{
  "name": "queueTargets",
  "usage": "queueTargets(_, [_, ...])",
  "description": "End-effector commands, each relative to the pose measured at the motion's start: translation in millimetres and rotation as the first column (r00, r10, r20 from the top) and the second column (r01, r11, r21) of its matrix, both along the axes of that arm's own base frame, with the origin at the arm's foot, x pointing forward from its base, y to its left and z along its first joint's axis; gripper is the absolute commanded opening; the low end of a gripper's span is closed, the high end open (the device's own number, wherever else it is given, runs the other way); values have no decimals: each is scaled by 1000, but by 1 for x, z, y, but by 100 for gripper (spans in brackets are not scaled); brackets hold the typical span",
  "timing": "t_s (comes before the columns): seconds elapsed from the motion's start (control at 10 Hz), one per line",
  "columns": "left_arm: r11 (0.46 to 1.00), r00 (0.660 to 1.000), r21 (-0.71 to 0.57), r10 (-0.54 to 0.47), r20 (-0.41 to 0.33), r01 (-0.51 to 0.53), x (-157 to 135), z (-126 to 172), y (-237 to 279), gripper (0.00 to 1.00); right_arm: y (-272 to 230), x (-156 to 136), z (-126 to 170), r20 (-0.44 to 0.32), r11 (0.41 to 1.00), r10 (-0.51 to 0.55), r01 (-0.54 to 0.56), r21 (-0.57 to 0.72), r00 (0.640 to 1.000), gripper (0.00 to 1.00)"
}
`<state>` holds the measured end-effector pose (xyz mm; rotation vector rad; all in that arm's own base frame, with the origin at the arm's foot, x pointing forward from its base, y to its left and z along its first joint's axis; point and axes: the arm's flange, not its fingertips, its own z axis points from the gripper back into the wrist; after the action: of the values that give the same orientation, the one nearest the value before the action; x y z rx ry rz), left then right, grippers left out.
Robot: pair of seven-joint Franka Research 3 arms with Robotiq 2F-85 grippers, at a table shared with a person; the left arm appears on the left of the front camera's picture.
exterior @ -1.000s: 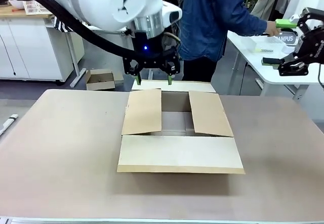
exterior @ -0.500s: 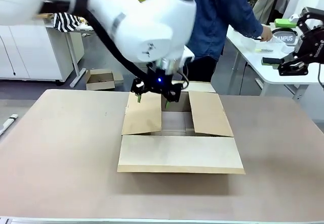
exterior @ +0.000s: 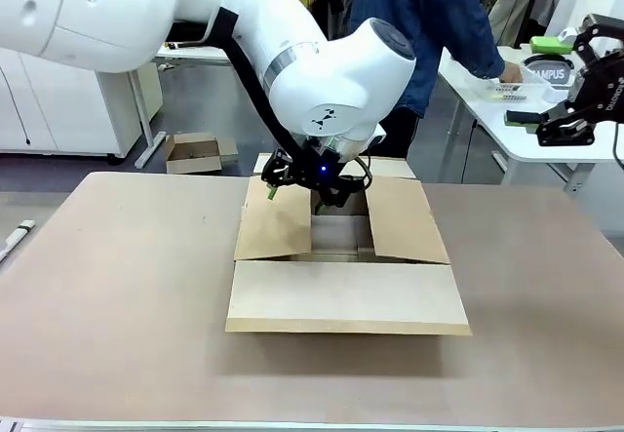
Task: Pack the gift set into the box.
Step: Place both hands on the side flaps of the Package Box and spread them outward.
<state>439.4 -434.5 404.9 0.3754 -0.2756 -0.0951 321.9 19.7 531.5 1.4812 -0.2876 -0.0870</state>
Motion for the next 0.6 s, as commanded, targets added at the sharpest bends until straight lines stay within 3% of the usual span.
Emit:
queueTargets(0.0, [996,998,72,51,36,-53,-2,-3,-2,100,3,2,2,13,1000,-1,0,23,1000,100])
queueTargets(0.5, [991,997,113,72,29,-74,-3,-13,0,100,3,2,2,13,1000,-1,0,23,1000,100])
